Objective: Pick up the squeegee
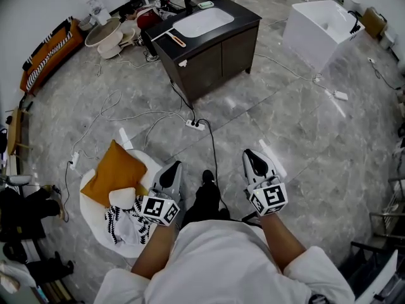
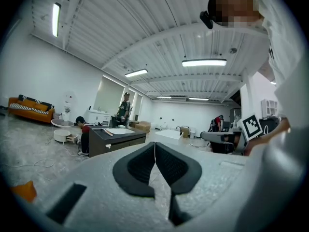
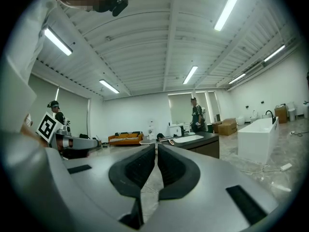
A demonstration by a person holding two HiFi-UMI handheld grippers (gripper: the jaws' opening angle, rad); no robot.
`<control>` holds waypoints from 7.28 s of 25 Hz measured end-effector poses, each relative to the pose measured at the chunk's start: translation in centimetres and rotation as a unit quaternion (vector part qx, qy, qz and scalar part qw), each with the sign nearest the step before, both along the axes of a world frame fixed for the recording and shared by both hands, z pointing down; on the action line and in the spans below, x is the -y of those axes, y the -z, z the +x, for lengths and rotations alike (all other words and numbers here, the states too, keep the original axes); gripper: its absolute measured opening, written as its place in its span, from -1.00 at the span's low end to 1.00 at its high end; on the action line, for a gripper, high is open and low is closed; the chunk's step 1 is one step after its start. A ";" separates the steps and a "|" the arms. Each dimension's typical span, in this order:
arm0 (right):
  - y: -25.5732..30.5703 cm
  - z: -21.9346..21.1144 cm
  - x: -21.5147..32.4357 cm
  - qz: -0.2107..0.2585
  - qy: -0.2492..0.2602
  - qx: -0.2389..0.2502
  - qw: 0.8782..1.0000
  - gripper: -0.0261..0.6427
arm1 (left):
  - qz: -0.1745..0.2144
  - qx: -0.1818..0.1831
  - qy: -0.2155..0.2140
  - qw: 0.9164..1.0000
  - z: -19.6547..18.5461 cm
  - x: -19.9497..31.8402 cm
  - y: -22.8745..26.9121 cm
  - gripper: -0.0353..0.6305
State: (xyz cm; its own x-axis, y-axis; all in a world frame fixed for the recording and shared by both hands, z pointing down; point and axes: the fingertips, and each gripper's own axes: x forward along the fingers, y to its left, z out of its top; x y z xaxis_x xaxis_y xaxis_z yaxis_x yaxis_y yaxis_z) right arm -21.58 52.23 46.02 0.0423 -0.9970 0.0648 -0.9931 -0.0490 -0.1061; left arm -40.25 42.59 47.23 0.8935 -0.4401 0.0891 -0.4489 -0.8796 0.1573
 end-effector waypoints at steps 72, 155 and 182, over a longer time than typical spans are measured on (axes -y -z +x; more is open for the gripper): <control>0.2 44.3 59.1 -0.020 0.143 -0.012 0.989 -0.87 | -0.086 0.040 0.197 0.976 36.9 58.0 -2.3 -0.84; -9.3 50.9 91.8 -0.125 0.289 0.025 0.949 -0.87 | -0.544 0.229 0.220 0.777 36.8 85.7 -23.8 -0.63; 2.2 48.7 93.6 -0.004 0.318 -0.032 0.948 -0.87 | -0.150 0.077 0.260 0.951 37.5 83.8 5.0 -0.65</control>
State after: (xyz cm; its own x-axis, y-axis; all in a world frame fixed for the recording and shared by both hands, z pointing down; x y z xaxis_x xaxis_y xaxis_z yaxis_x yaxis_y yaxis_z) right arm 27.11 -41.36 43.81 -0.5628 -0.8217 0.0898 -0.8265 0.5610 -0.0467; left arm -2.79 -41.25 42.19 0.5290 -0.7522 0.3929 -0.8484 -0.4591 0.2635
